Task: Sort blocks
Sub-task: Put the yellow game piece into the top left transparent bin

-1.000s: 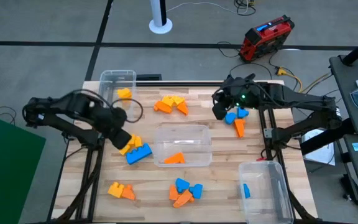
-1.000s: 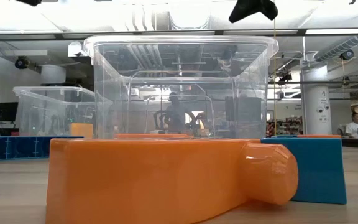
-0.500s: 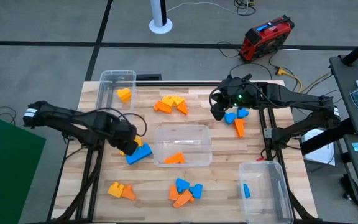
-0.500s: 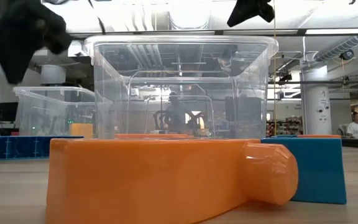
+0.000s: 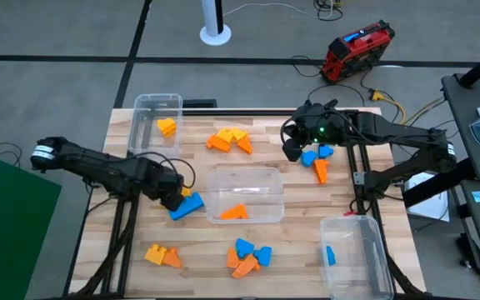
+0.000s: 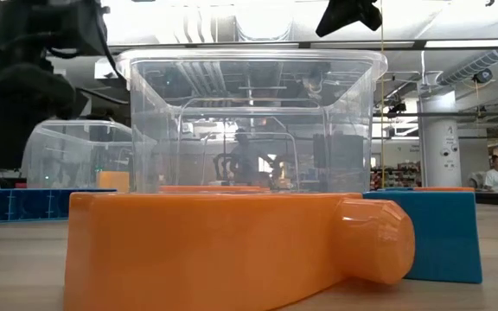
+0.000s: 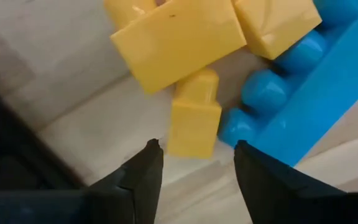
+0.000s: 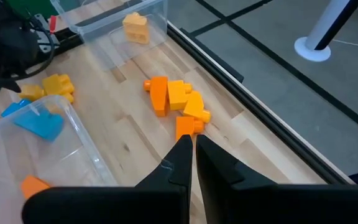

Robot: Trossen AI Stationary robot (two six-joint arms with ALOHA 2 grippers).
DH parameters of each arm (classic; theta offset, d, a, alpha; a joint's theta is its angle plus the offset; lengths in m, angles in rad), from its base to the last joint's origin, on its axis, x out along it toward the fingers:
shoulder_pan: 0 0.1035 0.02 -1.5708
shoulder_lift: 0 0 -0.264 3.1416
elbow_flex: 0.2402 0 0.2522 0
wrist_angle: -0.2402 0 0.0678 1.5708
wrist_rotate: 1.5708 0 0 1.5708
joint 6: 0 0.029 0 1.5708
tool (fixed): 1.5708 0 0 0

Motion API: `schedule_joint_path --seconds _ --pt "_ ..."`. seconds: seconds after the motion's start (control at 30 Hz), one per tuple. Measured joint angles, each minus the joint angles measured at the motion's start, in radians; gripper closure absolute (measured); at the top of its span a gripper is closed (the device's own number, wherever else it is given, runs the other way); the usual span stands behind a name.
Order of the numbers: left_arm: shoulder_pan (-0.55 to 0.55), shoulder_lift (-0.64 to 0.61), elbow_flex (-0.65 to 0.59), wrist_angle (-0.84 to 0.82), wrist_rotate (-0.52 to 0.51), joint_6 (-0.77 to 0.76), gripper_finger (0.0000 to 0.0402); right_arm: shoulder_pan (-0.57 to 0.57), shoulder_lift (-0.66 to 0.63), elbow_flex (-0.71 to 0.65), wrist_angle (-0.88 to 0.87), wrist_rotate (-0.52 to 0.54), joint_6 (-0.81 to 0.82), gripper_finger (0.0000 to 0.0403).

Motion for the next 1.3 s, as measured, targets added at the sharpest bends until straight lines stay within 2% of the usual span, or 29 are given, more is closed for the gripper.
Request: schedule_joint_path --seconds 0.13,0.37,0.8,1.07,1.17,1.3 --pt "0.000 0.001 -0.046 0.081 0.000 -0.003 0.0225 0.000 0.000 0.000 0.000 0.000 0.000 0.0390" --pt "0.000 0.021 -0.084 0.104 -0.008 -0.002 0.0227 0.000 0.000 0.000 0.000 0.000 0.000 0.0390" --pt "0.000 0.022 -0.154 0.251 -0.010 0.030 0.0228 0.000 0.000 0.000 0.000 0.001 -0.001 0.0390" --pt "0.000 0.022 -0.188 0.267 -0.018 0.020 0.0229 0.000 0.000 0.000 0.000 0.001 -0.001 0.0390" --pt "0.000 0.022 -0.184 0.266 -0.031 0.026 0.0240 0.000 0.000 0.000 0.000 0.001 -0.003 0.0390" --pt "0.000 0.022 -0.179 0.266 -0.031 0.028 0.0280 0.000 0.000 0.000 0.000 0.001 -0.012 0.0390"
